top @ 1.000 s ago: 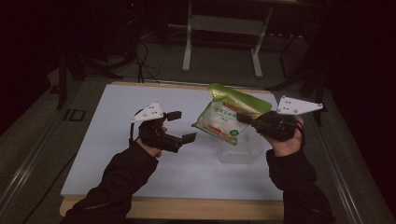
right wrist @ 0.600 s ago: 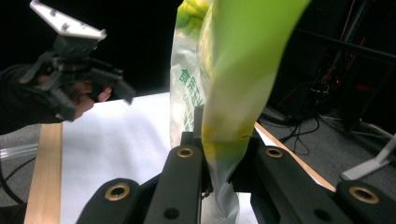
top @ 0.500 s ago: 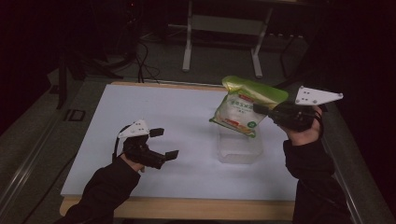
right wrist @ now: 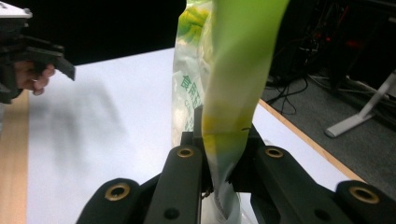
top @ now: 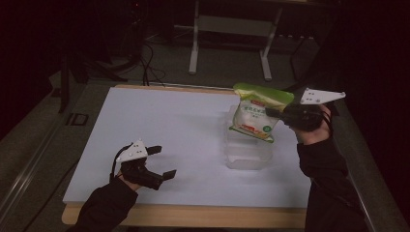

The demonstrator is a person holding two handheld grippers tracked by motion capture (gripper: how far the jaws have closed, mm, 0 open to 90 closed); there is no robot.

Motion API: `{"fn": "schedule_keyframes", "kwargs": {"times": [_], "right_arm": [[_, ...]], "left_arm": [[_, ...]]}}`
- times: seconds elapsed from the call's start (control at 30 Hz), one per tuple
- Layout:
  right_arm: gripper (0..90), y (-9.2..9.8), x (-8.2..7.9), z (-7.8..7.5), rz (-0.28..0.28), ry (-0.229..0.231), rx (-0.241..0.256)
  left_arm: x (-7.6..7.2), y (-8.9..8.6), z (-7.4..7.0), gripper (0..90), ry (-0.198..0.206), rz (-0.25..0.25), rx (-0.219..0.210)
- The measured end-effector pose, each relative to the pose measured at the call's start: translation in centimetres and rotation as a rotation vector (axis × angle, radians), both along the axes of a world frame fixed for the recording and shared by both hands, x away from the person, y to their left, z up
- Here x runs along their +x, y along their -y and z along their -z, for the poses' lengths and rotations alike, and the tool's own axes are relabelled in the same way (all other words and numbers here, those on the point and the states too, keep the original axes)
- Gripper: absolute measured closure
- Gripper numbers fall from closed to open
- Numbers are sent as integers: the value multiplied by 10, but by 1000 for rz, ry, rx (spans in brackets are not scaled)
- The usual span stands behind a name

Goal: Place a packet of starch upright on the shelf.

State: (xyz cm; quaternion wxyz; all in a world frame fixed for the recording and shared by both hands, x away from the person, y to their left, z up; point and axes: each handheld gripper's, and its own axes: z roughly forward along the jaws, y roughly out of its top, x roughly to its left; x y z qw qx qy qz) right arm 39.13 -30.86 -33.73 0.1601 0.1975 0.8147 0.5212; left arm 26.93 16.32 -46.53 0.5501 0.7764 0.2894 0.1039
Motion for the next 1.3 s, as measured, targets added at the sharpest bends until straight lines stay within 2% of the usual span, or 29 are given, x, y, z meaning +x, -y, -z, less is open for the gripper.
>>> {"fn": "schedule_keyframes", "kwargs": {"times": [0.2,0.3,0.67,0.87,1.03,1.13,1.3], "right_arm": [[845,-6,16,16,1,-42,-33],[844,-9,21,24,-1,-48,-46],[844,-8,35,53,13,-94,-27],[844,-8,37,75,16,-128,-15],[844,3,38,93,32,-155,47],[845,7,36,105,46,-158,18],[845,14,37,111,65,-176,37]], "left_arm": [[1,-4,9,0,-6,-16,-18],[1,-6,11,0,-11,-24,-24],[3,-10,18,0,-28,-22,-42],[5,-10,22,0,-36,-19,-43],[4,-10,24,0,-42,-17,-48],[5,-10,25,0,-42,-15,-45],[6,-9,26,0,-48,-13,-43]]}}
